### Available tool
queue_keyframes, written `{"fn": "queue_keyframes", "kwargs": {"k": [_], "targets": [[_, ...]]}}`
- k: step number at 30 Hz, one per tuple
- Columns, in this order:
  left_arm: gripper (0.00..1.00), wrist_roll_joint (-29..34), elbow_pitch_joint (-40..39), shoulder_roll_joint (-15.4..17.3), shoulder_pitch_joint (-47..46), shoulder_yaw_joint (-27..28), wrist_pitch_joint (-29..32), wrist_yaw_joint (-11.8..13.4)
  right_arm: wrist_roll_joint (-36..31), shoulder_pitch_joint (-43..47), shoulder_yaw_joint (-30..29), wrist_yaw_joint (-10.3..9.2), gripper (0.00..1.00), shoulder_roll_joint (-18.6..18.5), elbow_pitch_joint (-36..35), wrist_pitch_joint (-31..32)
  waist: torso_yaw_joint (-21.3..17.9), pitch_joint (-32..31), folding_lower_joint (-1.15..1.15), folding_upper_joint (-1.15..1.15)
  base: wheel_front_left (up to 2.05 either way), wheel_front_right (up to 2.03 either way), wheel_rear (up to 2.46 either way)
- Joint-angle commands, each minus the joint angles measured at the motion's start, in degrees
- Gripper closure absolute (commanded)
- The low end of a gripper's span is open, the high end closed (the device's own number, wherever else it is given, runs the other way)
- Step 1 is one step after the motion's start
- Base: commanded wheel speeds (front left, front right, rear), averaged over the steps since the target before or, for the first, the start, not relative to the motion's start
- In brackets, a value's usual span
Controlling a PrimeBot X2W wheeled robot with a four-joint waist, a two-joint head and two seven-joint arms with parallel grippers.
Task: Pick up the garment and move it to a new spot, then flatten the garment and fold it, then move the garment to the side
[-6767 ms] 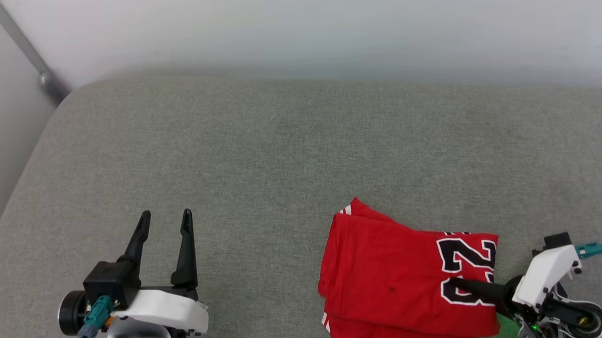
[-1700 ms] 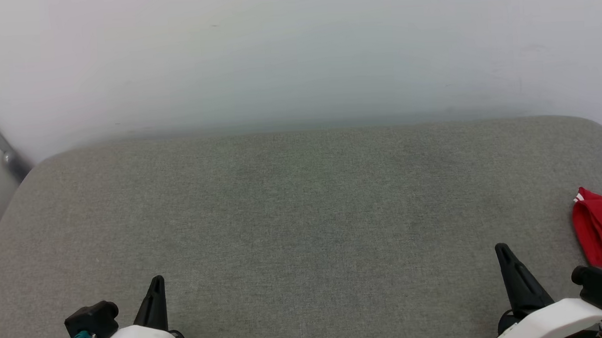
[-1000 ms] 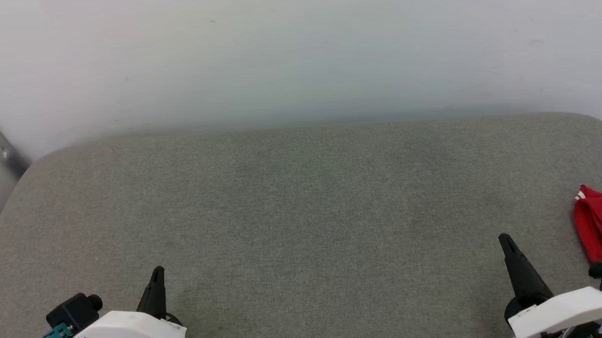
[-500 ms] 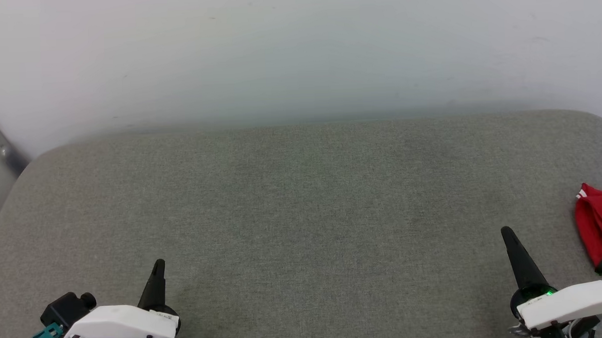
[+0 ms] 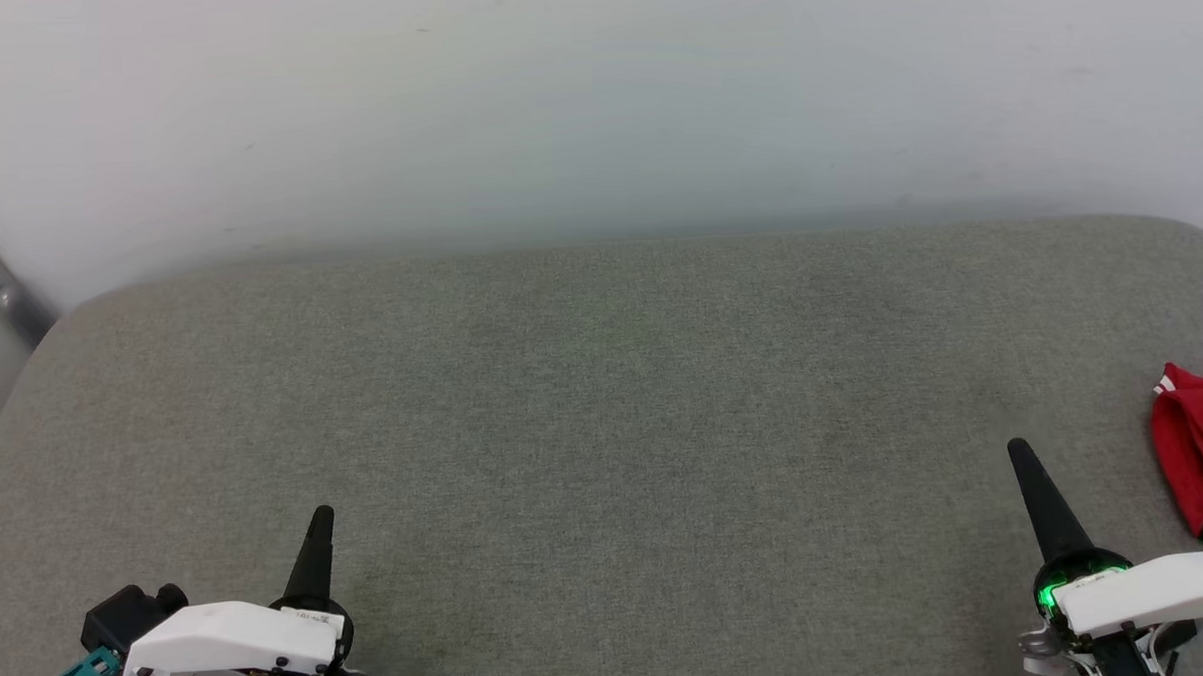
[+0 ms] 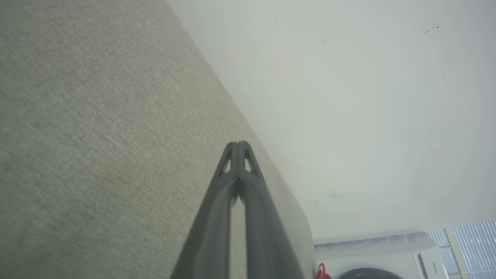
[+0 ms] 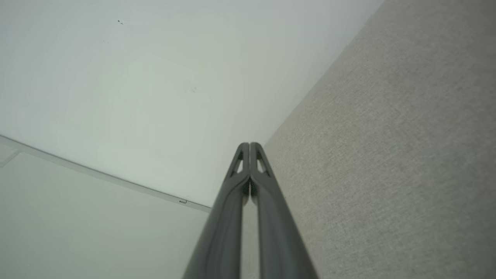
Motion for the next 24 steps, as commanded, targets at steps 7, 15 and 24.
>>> {"fn": "queue_keyframes", "kwargs": {"k": [7,15,24], "targets": [[1.0,-3.97,0.02,-0.98,-1.71,1.89,1.33,-1.51,5.25,-2.25,-0.43,-0.02,1.0,0.16,0.81,0.35,0.03,0.24,0.0,0.0,0.0,0.0,0.0],[1.0,-7.21,0.36,-1.94,-2.09,3.16,2.39,-2.58,9.58,-2.89,-0.74,-0.02,1.0,0.23,1.87,0.44,0.06,0.48,-0.01,0.0,0.0,0.0,0.0],[1.0,-10.26,0.69,-2.9,-2.54,4.45,3.43,-3.57,13.66,-3.56,-1.04,-0.02,1.0,0.31,2.89,0.67,0.08,0.73,-0.01,0.0,0.0,0.0,0.0]]}}
